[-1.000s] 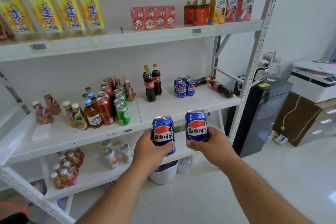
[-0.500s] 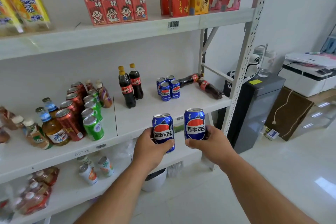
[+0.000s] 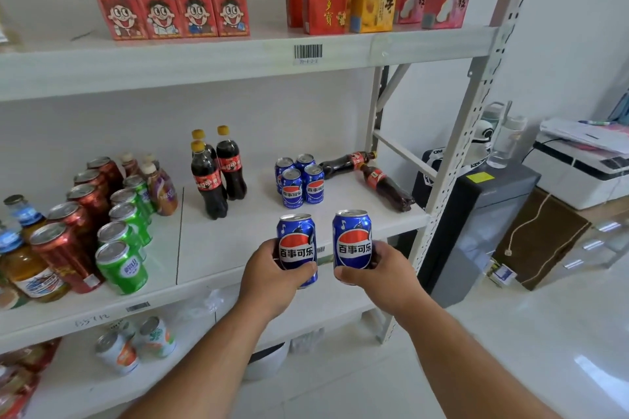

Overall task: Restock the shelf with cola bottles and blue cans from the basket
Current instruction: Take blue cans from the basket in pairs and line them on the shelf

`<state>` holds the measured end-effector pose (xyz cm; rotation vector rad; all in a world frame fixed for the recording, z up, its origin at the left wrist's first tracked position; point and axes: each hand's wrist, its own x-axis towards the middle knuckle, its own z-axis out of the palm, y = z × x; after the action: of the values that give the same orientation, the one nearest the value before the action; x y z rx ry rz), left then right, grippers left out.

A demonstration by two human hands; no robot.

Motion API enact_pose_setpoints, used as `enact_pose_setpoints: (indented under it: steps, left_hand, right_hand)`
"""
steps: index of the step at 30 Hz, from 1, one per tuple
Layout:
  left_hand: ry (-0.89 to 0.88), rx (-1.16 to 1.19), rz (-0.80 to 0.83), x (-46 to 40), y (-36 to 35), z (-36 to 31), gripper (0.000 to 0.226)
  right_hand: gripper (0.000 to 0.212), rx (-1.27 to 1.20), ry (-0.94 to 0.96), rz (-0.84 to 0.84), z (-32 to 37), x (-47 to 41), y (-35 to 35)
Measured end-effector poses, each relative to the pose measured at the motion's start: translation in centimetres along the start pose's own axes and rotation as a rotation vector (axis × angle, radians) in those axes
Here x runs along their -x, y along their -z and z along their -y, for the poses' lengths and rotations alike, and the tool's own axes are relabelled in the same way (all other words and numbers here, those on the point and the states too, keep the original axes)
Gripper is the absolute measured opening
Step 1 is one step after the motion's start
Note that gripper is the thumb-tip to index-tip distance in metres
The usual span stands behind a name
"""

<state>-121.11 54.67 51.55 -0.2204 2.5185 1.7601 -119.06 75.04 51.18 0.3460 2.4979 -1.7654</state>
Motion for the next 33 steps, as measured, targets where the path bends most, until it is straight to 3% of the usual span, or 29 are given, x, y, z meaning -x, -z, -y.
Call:
enact_pose_setpoints:
  steps: [16, 24, 33]
  left_hand:
    - [0.129, 0.012, -0.205, -5.4, -9.5, -3.1, 0.055]
    - [0.163, -0.012, -0.248, -9.1, -9.3, -1.6, 0.056]
    - [0.141, 0.021, -0.173, -14.8, -8.6, 2.1, 0.058]
  right_hand:
    - [0.058, 0.033, 0.062, 0.230, -2.4, -12.5, 7.0]
    - [0.064, 0.022, 0.035, 0.269, -2.8, -16.8, 4.8]
    - [0.066, 0.060, 0.008, 0.191, -4.3, -20.7, 0.8]
